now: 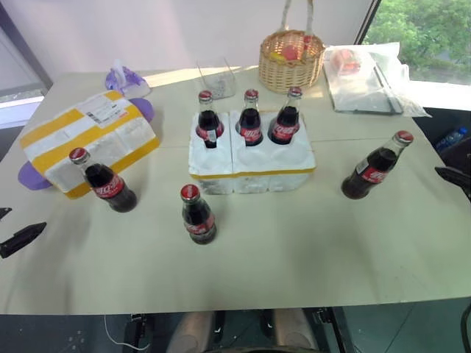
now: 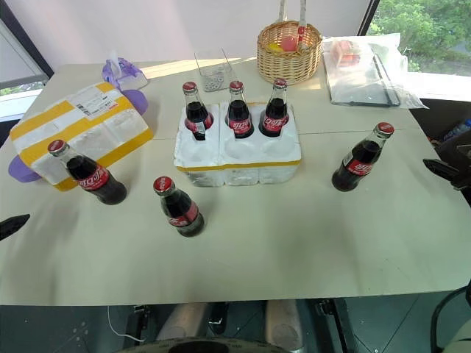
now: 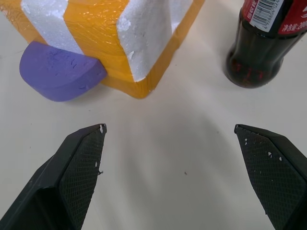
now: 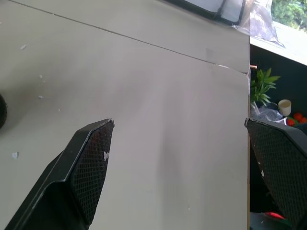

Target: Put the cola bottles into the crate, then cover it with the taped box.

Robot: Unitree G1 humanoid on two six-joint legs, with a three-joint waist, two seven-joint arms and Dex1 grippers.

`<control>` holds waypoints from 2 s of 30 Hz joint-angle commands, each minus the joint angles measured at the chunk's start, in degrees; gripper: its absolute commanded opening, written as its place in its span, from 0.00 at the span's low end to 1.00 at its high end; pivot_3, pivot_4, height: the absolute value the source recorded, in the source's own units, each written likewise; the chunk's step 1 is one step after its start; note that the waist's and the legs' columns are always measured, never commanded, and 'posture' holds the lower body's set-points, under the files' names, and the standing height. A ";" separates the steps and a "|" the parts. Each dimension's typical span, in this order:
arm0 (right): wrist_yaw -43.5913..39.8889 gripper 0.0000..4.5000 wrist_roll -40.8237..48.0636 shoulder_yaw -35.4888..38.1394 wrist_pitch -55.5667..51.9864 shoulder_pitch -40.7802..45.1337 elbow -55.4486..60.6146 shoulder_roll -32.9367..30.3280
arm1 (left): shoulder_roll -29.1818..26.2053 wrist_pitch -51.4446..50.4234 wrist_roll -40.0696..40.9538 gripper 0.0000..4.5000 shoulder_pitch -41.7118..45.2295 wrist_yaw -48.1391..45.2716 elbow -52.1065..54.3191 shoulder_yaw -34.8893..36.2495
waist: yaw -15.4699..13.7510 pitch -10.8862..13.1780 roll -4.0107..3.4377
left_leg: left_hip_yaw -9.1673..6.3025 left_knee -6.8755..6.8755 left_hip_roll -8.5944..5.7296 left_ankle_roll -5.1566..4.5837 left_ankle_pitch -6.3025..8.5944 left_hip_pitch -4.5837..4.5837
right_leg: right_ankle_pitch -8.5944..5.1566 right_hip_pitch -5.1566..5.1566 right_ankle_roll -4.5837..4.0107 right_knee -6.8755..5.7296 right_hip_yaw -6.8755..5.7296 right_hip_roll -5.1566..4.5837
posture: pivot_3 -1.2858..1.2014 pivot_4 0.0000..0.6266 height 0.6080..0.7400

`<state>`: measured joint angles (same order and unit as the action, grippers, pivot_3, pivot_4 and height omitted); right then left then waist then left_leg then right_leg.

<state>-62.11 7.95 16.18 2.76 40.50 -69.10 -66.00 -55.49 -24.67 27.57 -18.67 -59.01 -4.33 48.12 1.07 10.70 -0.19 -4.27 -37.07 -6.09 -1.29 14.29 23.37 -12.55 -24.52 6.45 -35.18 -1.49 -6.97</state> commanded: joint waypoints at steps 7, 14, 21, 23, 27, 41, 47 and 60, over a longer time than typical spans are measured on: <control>-0.31 1.00 -0.04 0.37 0.21 3.23 -0.27 -2.45 | -0.29 -2.84 3.12 0.99 2.49 -0.87 3.35 1.12 | 0.05 -0.01 -0.03 | 0.00 0.00 0.00 0.01 0.00 0.00 | 0.00 0.00 0.00 0.00 0.00 0.01 | 0.52 0.24 1.00; -7.07 1.00 -3.25 -4.76 -8.10 23.19 0.08 -3.95 | 1.09 -4.18 5.37 0.99 7.61 1.21 11.32 -3.66 | 0.08 0.11 -0.54 | 0.20 -0.05 0.01 0.01 0.00 0.00 | 0.01 -0.06 0.01 -0.02 0.11 -0.01 | 0.52 0.24 1.00; -23.21 1.00 -4.47 -11.36 -16.13 38.73 4.69 0.20 | 0.72 -3.26 4.28 0.99 10.27 0.90 11.94 -9.39 | 0.27 0.15 -0.56 | 0.26 0.02 0.07 0.06 0.05 0.01 | 0.12 -0.15 0.20 -0.04 0.16 0.15 | 0.52 0.24 1.00; -28.13 1.00 -3.76 -12.89 -19.09 41.82 7.38 2.36 | 0.76 -3.08 4.11 0.99 11.16 0.91 11.17 -10.18 | 0.17 0.15 -0.57 | 0.27 0.01 0.06 0.07 0.05 0.01 | 0.13 -0.16 0.20 -0.06 0.16 0.15 | 0.52 0.24 1.00; -30.39 1.00 3.43 -16.71 -26.78 41.63 16.75 4.08 | 1.56 -2.40 3.64 0.99 12.64 1.59 10.58 -12.16 | 0.01 0.17 -0.60 | 0.29 0.00 0.05 0.07 0.05 0.02 | 0.13 -0.23 0.21 -0.17 0.20 0.15 | 0.52 0.24 1.00; -30.39 1.00 26.92 -19.39 -44.91 30.43 52.79 1.26 | 6.60 -0.17 0.99 0.99 21.01 6.56 5.44 -20.47 | -0.33 0.16 -0.56 | 0.27 -0.09 0.03 0.05 0.06 0.07 | 0.14 -0.32 0.21 -0.33 0.22 0.10 | 0.52 0.24 1.00; -30.22 1.00 28.17 -16.90 -47.47 27.06 57.55 1.41 | 9.56 1.77 -0.74 0.99 24.72 8.20 2.03 -24.35 | -0.48 0.16 -0.56 | 0.30 -0.13 0.01 0.04 0.06 0.07 | 0.15 -0.32 0.21 -0.35 0.23 0.10 | 0.52 0.24 1.00; -27.66 1.00 29.10 -12.88 -49.69 21.50 62.89 1.42 | 7.79 -0.63 0.93 0.63 31.27 5.01 0.49 -26.93 | -0.46 0.16 -0.46 | 0.30 -0.16 0.02 0.01 0.04 0.09 | 0.16 -0.34 0.20 -0.37 0.23 0.08 | 0.52 0.24 1.00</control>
<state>-90.26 35.93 0.69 -47.15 61.76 -8.02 -64.05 -45.26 -24.50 26.03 10.44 -52.15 -6.63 19.58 0.61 10.86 -0.65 -3.97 -37.23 -6.08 -1.30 14.31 23.48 -12.39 -24.88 6.65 -35.56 -1.26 -6.88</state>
